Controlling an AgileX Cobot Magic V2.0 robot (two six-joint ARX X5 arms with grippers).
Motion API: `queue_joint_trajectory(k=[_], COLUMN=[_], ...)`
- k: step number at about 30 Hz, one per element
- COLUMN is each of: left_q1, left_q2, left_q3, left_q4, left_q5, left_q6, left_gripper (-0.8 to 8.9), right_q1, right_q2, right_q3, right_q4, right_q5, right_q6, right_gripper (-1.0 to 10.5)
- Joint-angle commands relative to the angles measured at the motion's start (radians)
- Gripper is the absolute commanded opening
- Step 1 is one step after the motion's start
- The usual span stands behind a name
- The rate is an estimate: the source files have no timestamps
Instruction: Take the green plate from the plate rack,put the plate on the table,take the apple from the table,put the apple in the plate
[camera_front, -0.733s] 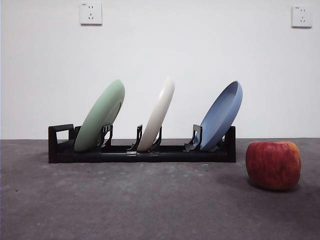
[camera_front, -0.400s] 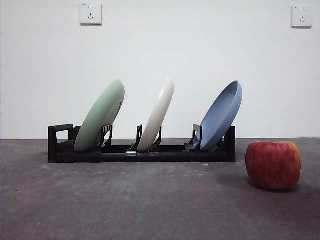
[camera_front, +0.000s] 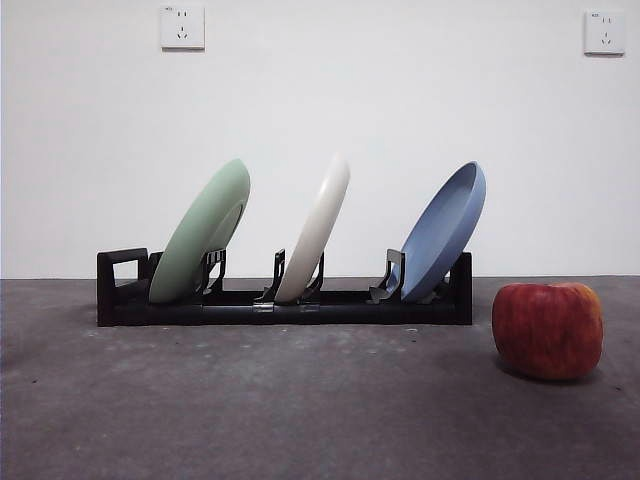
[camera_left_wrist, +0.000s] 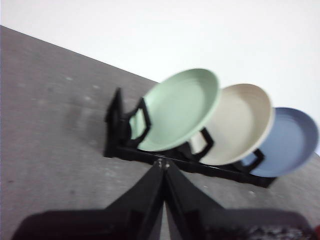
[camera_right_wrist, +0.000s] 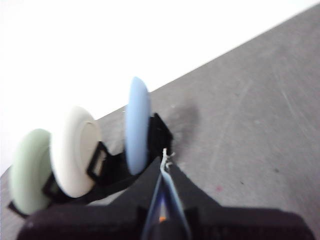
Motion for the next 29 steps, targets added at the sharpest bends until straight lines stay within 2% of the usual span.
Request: queue_joint_trajectory(k=[1, 5, 10, 15, 17, 22, 29], left_q1=[0.002, 0.002, 0.002, 0.002, 0.000, -0.034, -0.092], left_q2=[0.072, 0.205, 0.395, 0.600, 0.690, 0.887, 1.083], left_q3=[0.069, 0.184, 0.376, 0.620, 0.737, 1.005, 1.251], left_q4=[-0.002, -0.006, -0.084, -0.255, -0.339, -0.523, -0.668], left_q5=[0.056, 0.151, 0.239, 0.360, 0.411, 0.421, 0.383], left_q6=[0.021, 0.079, 0.135, 0.177, 0.225, 0.349, 0.398], left_gripper=[-0.05, -0.05, -0.05, -0.05, -0.05, -0.05, -0.04], right_q1=[0.000, 0.000, 0.001, 0.002, 0.010, 0.092, 0.227], right_q2=[0.114, 0.284, 0.505, 0.702, 0.779, 0.950, 1.129], right_q3=[0.142, 0.354, 0.635, 0.878, 0.972, 1.160, 1.283], right_q4=[-0.035, -0.132, -0.297, -0.409, -0.468, -0.647, -0.784], right_q5=[-0.046, -0.103, -0.221, -0.345, -0.385, -0.359, -0.171], right_q6=[-0.101, -0.189, -0.248, -0.265, -0.266, -0.339, -0.395], right_gripper=[-0.1, -0.1, -0.1, -0.1, -0.1, -0.1, 0.0])
